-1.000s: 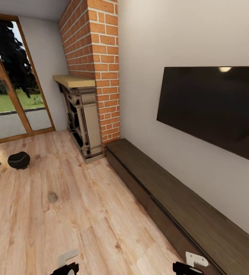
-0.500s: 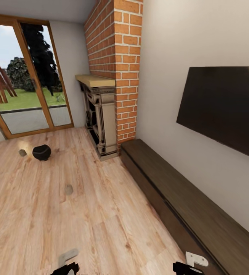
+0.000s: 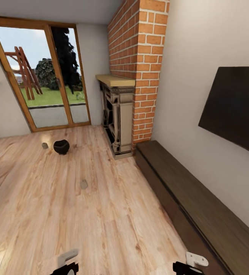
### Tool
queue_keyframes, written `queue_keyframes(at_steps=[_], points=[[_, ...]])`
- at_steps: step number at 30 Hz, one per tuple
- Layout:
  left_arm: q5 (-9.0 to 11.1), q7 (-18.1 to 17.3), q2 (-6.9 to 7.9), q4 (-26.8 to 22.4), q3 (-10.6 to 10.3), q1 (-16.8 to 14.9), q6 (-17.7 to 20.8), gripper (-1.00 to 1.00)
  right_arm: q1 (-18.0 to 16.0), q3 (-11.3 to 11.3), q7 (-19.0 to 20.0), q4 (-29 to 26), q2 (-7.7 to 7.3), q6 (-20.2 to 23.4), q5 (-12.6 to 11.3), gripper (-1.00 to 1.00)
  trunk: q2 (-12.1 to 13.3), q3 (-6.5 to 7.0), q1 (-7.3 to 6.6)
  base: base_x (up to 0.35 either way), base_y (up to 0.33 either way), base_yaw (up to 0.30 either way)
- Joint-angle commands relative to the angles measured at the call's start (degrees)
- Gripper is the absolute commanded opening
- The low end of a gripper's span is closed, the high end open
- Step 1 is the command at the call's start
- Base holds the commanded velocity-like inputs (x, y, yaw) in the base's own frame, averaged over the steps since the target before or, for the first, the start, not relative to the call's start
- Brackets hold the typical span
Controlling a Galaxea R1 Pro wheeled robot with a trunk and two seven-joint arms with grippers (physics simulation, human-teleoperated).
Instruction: Place each of the two pumpkins and all three candles from the living room inside a cabinet in the living room (use any cabinet), then make sure every cabinet is closed, and position the cauldron so it is next to a table in the living room.
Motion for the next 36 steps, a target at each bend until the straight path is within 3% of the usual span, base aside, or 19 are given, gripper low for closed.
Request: queue_keyframes(at_steps=[1, 20, 36], points=[[0.4, 0.5, 0.04, -0.1, -0.3, 0.0, 0.2, 1.00, 0.0, 0.3, -0.5, -0.1, -0.09, 0.2, -0.4, 1.00, -0.1, -0.09, 0.02, 0.000, 0.000, 0.293], [0.4, 0.5, 0.13, -0.1, -0.3, 0.0, 0.1, 1.00, 0.0, 0.3, -0.4, -0.2, -0.09, 0.1, -0.4, 1.00, -0.1, -0.09, 0.02, 0.002, 0.005, 0.294], [0.9, 0.5, 0.43, -0.1, 0.3, 0.0, -0.9, 1.00, 0.0, 0.5, -0.4, -0.3, -0.09, 0.0, -0.4, 1.00, -0.1, -0.09, 0.02, 0.206, 0.224, 0.274]])
